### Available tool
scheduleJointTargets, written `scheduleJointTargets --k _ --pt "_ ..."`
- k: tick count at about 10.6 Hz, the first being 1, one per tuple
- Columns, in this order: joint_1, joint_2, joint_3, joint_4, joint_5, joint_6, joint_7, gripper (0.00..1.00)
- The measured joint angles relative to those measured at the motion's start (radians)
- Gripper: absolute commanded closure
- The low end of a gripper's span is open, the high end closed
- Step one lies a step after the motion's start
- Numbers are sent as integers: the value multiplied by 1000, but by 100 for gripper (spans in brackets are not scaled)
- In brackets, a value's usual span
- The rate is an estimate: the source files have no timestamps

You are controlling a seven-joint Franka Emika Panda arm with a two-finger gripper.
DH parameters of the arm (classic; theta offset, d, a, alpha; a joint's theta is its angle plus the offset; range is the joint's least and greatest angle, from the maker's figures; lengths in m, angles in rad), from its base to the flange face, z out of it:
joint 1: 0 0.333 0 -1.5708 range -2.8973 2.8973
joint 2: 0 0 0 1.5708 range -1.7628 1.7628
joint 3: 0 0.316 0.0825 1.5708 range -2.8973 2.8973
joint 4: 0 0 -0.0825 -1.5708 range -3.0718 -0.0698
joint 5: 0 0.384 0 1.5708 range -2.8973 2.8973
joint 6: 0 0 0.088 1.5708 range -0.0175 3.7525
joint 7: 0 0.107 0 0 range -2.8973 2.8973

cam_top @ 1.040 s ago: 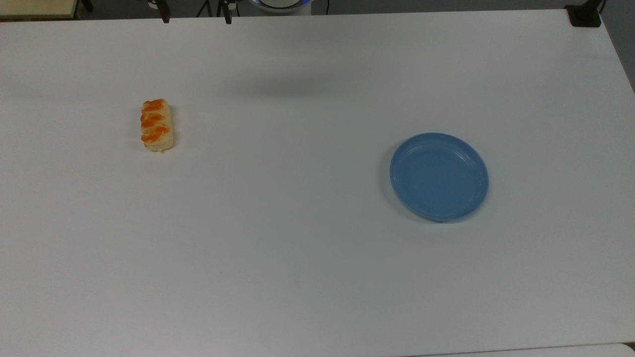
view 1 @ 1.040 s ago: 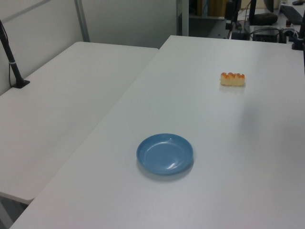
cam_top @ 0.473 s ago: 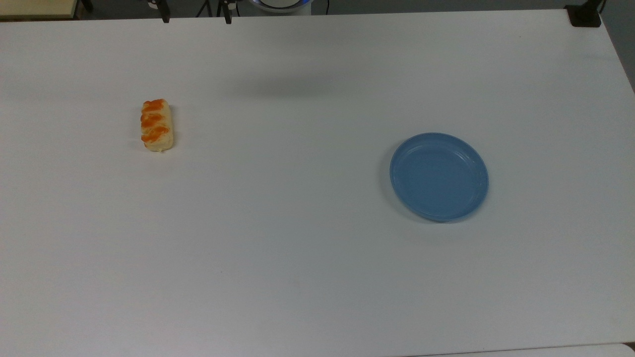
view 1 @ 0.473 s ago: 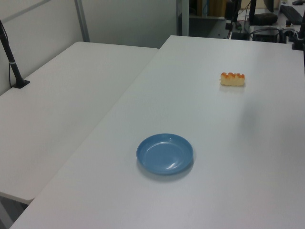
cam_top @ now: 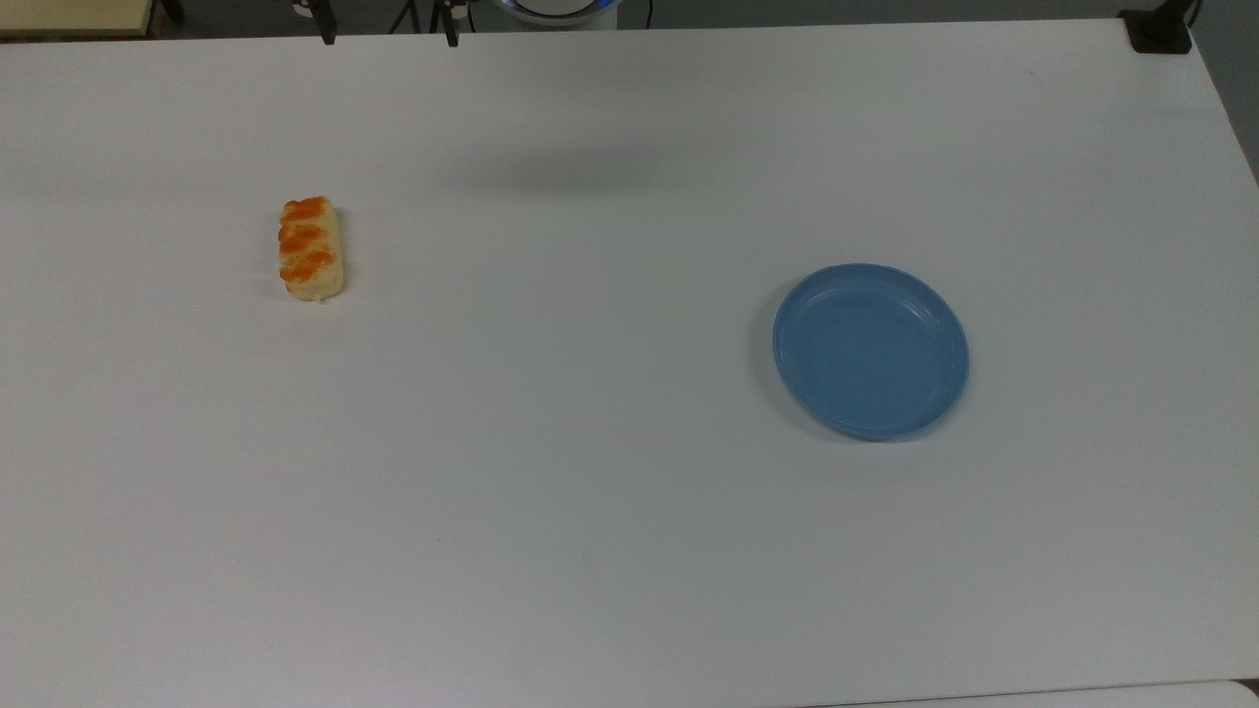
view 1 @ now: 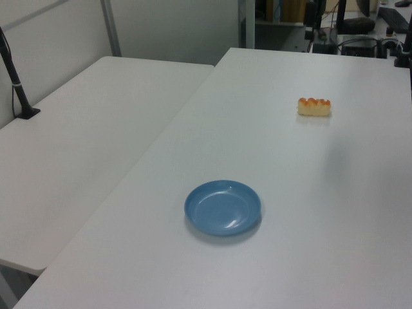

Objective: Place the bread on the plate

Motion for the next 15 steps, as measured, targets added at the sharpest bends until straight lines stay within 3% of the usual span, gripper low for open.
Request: scheduleJointTargets --k 7,10,13,15 --pt "0 3 11 -14 -24 -11 -5 0" --pt "-3 2 12 -14 -88 -19 -52 0" --pt "-65 -3 9 -32 -94 -19 -158 0" --pt "-119 -15 4 -112 -93 45 -252 0"
